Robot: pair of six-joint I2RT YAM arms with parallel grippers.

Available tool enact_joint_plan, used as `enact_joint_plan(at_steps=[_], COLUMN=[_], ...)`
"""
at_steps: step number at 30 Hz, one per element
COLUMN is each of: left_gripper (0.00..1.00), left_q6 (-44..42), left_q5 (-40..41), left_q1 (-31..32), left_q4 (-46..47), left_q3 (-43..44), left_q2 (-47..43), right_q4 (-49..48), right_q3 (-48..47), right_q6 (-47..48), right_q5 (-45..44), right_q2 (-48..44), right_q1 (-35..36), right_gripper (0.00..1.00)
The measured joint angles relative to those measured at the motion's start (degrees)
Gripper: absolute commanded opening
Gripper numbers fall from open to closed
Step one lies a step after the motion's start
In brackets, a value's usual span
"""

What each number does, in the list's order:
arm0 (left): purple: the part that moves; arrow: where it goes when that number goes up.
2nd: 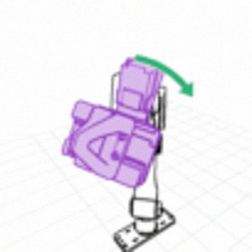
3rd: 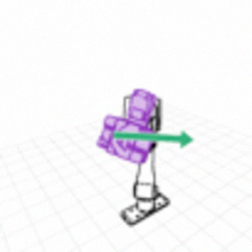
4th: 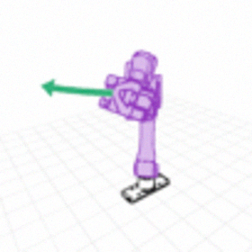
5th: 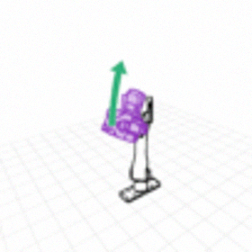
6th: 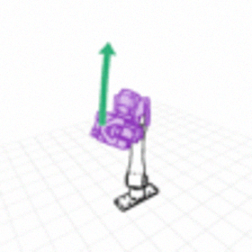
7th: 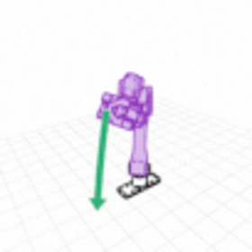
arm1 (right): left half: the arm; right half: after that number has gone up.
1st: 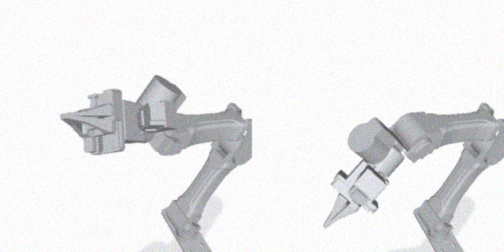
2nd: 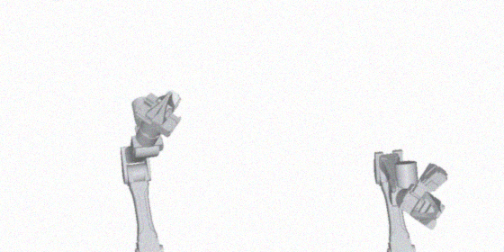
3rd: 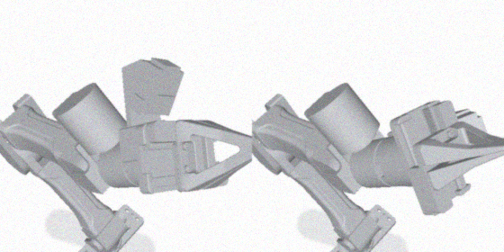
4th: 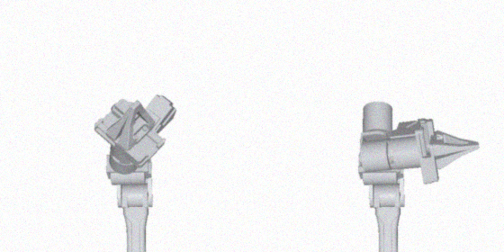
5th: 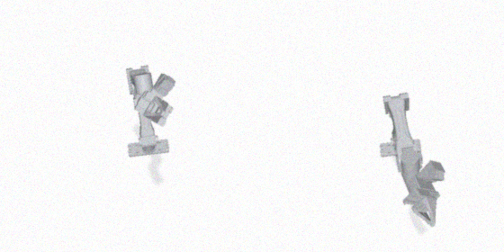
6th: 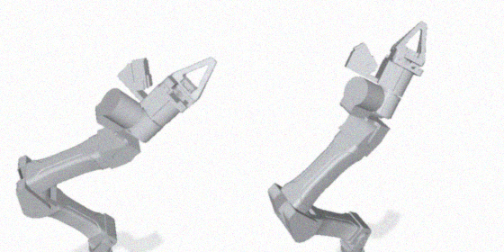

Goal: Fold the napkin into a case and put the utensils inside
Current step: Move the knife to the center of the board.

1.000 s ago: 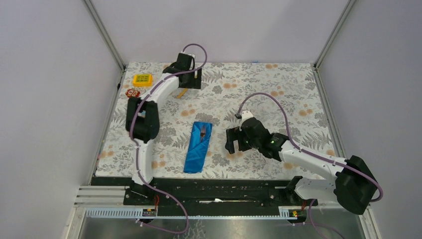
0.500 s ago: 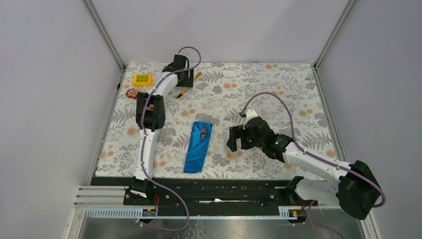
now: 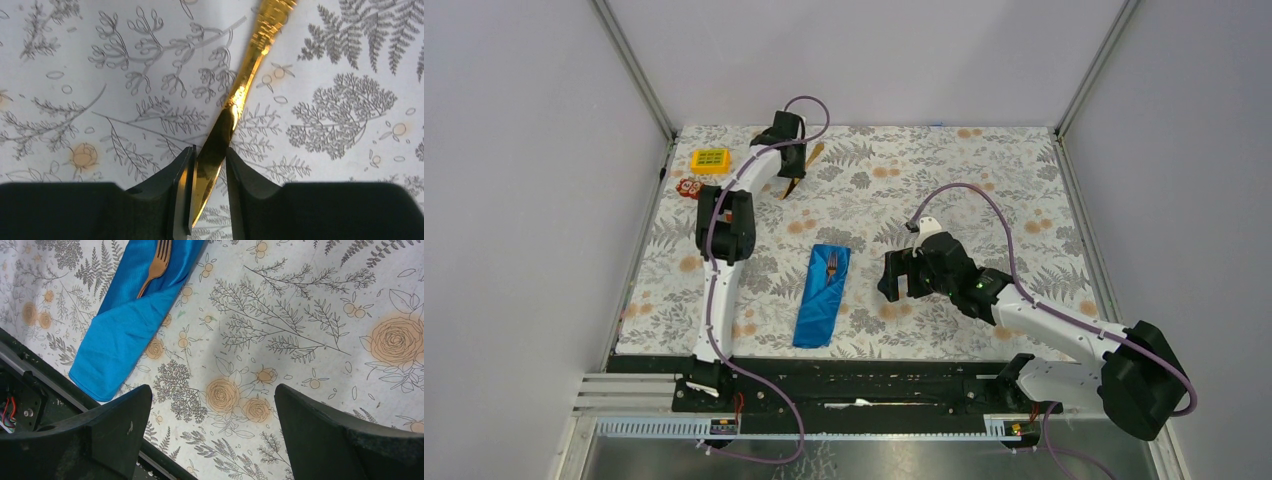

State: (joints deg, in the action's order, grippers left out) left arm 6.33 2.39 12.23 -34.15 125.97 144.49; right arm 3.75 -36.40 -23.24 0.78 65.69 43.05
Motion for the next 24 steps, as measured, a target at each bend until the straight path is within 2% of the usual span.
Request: enact_joint_plan(at_steps=[5,15,17,20,24], left_gripper=[0.26,0.25,0.28,0.44,0.54], left_q6=[1.25,7.82,8.85,10.21,10.56], left_q5=[0.13,1.31,1.07,-0.15,-3.08], left_q1=[0.28,2.43,3.39,4.37,4.55], left_q4=[0.63,2.32,2.12,0.00,-5.88], left_q3=[-8.09,-42.64,-48.63,-56.57,-59.69], left_q2=[-4.94,-27.26,-31.67,-37.81,-40.61], right_q4=[-0.28,-1.40,-1.49,-1.49,-1.51], right_q3=[0.00,0.50,0.79,1.14,1.51], right_q6=[-0.13,-0.61,-0.76,-0.94,-1.07], right_q5=[0.44,2.64,3.34,3.48,3.48], right_q2=[0.00,-0.02,-0.07,-0.50,-1.75], right_q1=[-0.04,-0.11,-0.13,-0.13,-0.15], right_gripper=[1.00,1.00,1.00,1.00,1.00])
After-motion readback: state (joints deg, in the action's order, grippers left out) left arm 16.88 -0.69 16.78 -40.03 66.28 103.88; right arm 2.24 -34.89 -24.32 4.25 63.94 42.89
